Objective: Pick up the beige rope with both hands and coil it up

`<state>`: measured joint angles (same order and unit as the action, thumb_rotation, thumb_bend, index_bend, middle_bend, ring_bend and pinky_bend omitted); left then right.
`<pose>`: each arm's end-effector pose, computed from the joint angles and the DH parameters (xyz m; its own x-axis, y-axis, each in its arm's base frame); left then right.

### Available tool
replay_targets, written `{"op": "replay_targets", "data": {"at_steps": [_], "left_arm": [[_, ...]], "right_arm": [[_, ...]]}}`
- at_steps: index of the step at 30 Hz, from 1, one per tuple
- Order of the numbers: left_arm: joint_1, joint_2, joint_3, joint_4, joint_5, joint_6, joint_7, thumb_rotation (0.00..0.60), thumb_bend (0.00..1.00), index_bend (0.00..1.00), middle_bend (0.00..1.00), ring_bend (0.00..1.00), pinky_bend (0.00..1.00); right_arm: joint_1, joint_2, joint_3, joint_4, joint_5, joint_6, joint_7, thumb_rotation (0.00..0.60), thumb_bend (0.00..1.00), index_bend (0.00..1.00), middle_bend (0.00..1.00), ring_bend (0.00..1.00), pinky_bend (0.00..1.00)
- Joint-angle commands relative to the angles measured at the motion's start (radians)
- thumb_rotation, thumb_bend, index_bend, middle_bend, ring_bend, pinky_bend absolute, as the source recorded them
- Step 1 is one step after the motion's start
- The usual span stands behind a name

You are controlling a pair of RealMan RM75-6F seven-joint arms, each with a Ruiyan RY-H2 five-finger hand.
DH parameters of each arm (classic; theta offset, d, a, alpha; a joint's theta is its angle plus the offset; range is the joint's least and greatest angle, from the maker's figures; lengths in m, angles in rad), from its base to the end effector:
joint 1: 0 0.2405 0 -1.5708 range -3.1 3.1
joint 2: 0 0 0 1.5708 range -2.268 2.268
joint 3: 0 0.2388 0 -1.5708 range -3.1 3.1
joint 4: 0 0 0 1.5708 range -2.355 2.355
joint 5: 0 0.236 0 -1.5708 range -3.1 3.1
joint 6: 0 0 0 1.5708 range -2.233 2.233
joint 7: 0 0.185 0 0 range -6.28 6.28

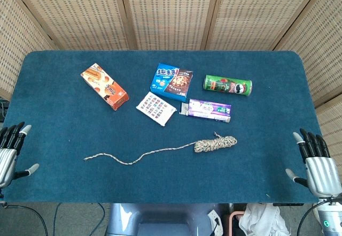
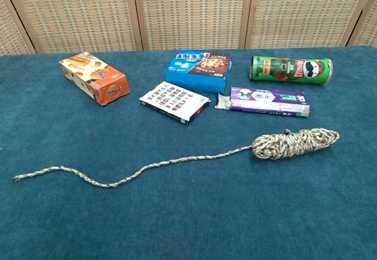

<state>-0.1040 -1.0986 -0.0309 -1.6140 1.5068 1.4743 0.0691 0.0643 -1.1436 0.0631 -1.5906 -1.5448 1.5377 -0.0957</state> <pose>-0.3047 0.2244 0.1284 0.4760 0.0203 0.8792 0.8792 -0.0335 -0.4752 -0.2992 -0.2194 0.1301 0.4785 0.0584 0.8762 -0.8765 -0.0289 0.4806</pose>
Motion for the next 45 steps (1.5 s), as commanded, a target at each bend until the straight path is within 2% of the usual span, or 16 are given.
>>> {"op": "replay_targets", "data": {"at_steps": [1, 5, 8, 10, 11, 13, 15, 19, 25, 30, 35, 42, 45], "left_arm": [[0.000, 0.000, 0.000, 0.001, 0.000, -0.001, 0.002, 0.600, 0.00, 0.00, 0.00, 0.00, 0.00], [0.000, -0.002, 0.000, 0.001, -0.001, -0.001, 0.003, 0.600, 0.00, 0.00, 0.00, 0.00, 0.00], [-0.001, -0.005, -0.003, 0.005, -0.004, -0.002, 0.002, 0.600, 0.00, 0.00, 0.00, 0.00, 0.00], [-0.003, -0.007, -0.006, 0.003, -0.007, -0.003, 0.004, 0.600, 0.00, 0.00, 0.00, 0.00, 0.00], [-0.005, -0.011, -0.006, 0.005, -0.003, -0.002, 0.013, 0.600, 0.00, 0.00, 0.00, 0.00, 0.00], [-0.008, -0.017, -0.006, 0.005, -0.005, -0.006, 0.025, 0.600, 0.00, 0.00, 0.00, 0.00, 0.00], [-0.009, -0.020, -0.007, 0.006, -0.008, -0.008, 0.032, 0.600, 0.00, 0.00, 0.00, 0.00, 0.00], [-0.015, -0.040, -0.010, 0.018, -0.026, -0.026, 0.066, 0.600, 0.00, 0.00, 0.00, 0.00, 0.00], [-0.032, -0.065, -0.017, 0.037, -0.062, -0.066, 0.101, 0.600, 0.00, 0.00, 0.00, 0.00, 0.00], [-0.039, -0.074, -0.022, 0.043, -0.078, -0.079, 0.111, 0.600, 0.00, 0.00, 0.00, 0.00, 0.00], [-0.042, -0.074, -0.024, 0.044, -0.086, -0.083, 0.109, 0.600, 0.00, 0.00, 0.00, 0.00, 0.00], [-0.042, -0.071, -0.024, 0.041, -0.085, -0.081, 0.104, 0.600, 0.00, 0.00, 0.00, 0.00, 0.00], [-0.043, -0.070, -0.022, 0.039, -0.085, -0.083, 0.104, 0.600, 0.00, 0.00, 0.00, 0.00, 0.00]], "right_arm": [[0.000, 0.000, 0.000, -0.001, -0.002, 0.002, -0.004, 0.600, 0.00, 0.00, 0.00, 0.00, 0.00], [0.007, -0.007, -0.002, 0.004, -0.019, 0.001, 0.006, 0.600, 0.00, 0.00, 0.00, 0.00, 0.00], [0.034, -0.013, -0.006, 0.007, -0.036, -0.039, 0.053, 0.600, 0.00, 0.00, 0.00, 0.00, 0.00], [0.079, -0.012, -0.007, 0.022, -0.050, -0.106, 0.094, 0.600, 0.00, 0.00, 0.00, 0.00, 0.00], [0.136, -0.018, 0.002, 0.039, -0.063, -0.179, 0.108, 0.600, 0.00, 0.00, 0.00, 0.00, 0.00], [0.204, -0.034, 0.019, 0.061, -0.068, -0.259, 0.133, 0.600, 0.00, 0.00, 0.00, 0.00, 0.00], [0.233, -0.046, 0.025, 0.074, -0.071, -0.291, 0.142, 0.600, 0.00, 0.00, 0.00, 0.00, 0.00], [0.361, -0.132, 0.038, 0.144, -0.073, -0.449, 0.161, 0.600, 0.00, 0.00, 0.00, 0.00, 0.00], [0.462, -0.229, 0.028, 0.227, -0.044, -0.599, 0.127, 0.600, 0.00, 0.05, 0.05, 0.00, 0.07], [0.498, -0.275, 0.024, 0.264, -0.019, -0.642, 0.129, 0.600, 0.03, 0.08, 0.12, 0.00, 0.11], [0.520, -0.313, 0.023, 0.320, -0.009, -0.644, 0.117, 0.600, 0.14, 0.16, 0.18, 0.04, 0.15], [0.535, -0.326, 0.014, 0.352, 0.033, -0.680, 0.095, 0.600, 0.18, 0.23, 0.22, 0.09, 0.15], [0.540, -0.346, 0.010, 0.379, 0.038, -0.679, 0.112, 0.600, 0.21, 0.27, 0.25, 0.12, 0.20]]}}
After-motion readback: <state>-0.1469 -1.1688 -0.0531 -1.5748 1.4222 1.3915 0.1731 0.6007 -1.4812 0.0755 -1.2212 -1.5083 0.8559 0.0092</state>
